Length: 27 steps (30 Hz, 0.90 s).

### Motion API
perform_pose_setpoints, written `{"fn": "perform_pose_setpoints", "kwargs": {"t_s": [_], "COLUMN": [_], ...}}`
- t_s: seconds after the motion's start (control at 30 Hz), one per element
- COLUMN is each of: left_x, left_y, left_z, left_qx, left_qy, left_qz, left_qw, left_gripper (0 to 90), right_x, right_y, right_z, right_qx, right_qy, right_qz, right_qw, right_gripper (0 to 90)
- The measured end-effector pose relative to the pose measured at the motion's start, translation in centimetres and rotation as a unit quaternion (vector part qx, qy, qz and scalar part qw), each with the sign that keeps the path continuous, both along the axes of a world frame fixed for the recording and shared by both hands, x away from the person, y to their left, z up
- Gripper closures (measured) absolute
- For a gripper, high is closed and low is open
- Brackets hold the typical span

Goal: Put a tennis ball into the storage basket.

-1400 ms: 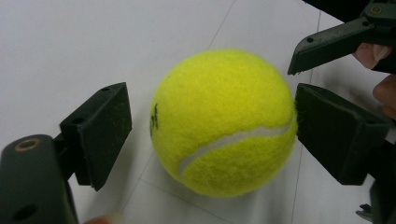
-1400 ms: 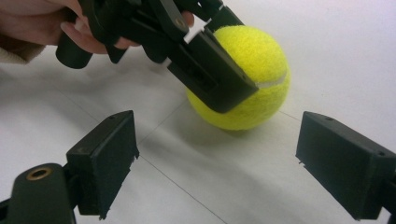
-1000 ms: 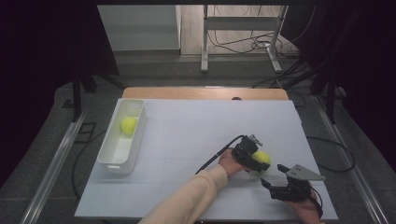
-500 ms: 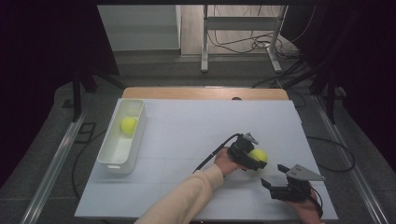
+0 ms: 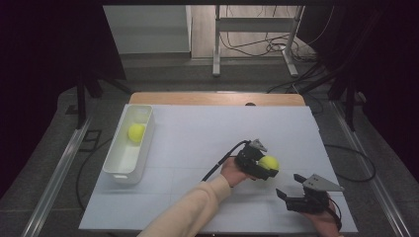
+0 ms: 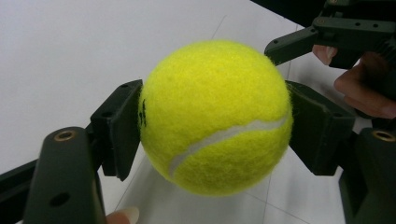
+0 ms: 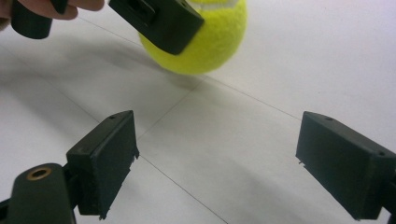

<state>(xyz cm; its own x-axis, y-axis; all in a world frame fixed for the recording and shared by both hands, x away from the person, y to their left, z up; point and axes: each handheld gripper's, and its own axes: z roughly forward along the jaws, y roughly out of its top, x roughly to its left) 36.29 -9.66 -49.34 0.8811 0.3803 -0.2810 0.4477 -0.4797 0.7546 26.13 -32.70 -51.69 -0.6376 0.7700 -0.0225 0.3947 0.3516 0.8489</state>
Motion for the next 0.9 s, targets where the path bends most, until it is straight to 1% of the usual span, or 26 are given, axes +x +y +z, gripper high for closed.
{"fn": "perform_pose_setpoints", "kwargs": {"t_s": [0.17,0.27,0.37,0.53,0.73,0.9], "left_x": [-0.2,-0.2,-0.3,-0.3,-0.4,-0.6], "left_y": [0.5,0.8,1.2,1.8,2.5,3.1], "left_z": [0.4,0.5,0.5,0.6,0.9,1.4], "left_qx": [-0.003,-0.001,-0.002,0.001,-0.003,-0.006], "left_qy": [-0.005,-0.009,-0.011,-0.015,-0.017,-0.022], "left_qz": [0.001,0.001,0.007,0.010,0.015,0.017], "left_qw": [1.0000,1.0000,0.9999,0.9998,0.9997,0.9996], "left_gripper": [26.8,26.8,26.8,26.8,26.8,26.8], "right_x": [0.0,0.0,0.0,0.0,0.0,0.0], "right_y": [0.0,0.0,0.0,0.0,0.0,0.0], "right_z": [0.0,0.0,0.0,0.0,0.0,0.0], "right_qx": [0.000,0.000,0.000,0.000,-0.001,-0.001], "right_qy": [0.000,0.000,0.000,0.000,-0.001,0.000], "right_qz": [0.000,-0.001,-0.001,-0.001,-0.001,-0.001], "right_qw": [1.0000,1.0000,1.0000,1.0000,1.0000,1.0000], "right_gripper": [13.1,13.1,13.1,13.1,13.1,13.1]}}
